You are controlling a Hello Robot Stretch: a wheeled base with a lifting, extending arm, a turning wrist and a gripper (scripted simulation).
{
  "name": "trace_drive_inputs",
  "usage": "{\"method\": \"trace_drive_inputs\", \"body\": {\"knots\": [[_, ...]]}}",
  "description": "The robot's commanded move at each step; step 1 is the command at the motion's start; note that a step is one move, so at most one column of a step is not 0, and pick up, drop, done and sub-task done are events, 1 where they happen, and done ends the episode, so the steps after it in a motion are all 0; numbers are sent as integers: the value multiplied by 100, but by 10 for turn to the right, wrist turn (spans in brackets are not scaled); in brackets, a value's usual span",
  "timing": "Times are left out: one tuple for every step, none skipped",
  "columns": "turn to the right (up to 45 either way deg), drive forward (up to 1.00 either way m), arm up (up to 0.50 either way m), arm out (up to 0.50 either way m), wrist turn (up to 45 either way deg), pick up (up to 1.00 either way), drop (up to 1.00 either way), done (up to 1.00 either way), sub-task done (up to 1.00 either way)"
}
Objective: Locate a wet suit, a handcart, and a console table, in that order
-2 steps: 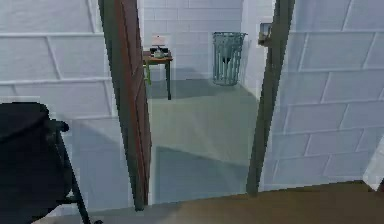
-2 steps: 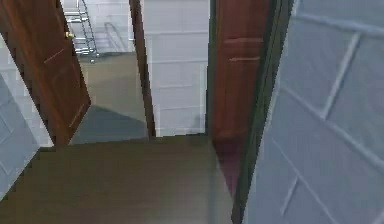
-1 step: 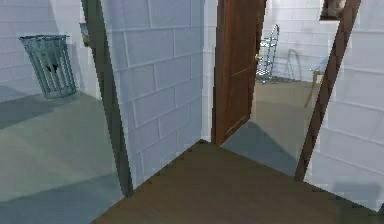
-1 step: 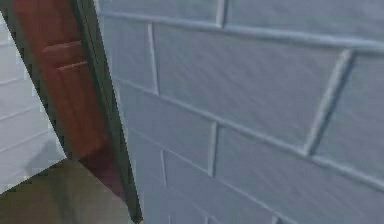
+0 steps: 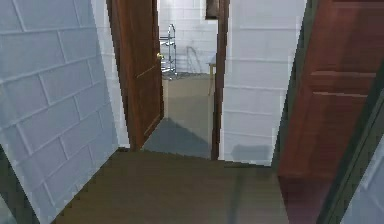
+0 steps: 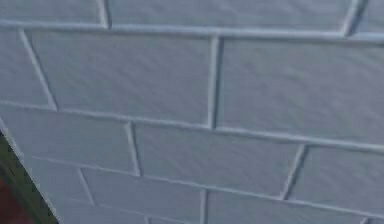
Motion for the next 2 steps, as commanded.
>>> {"method": "trace_drive_inputs", "body": {"knots": [[0,20,0,0,0,0,0,0,0],[150,0,0,0,0,0,0,0,0]]}}
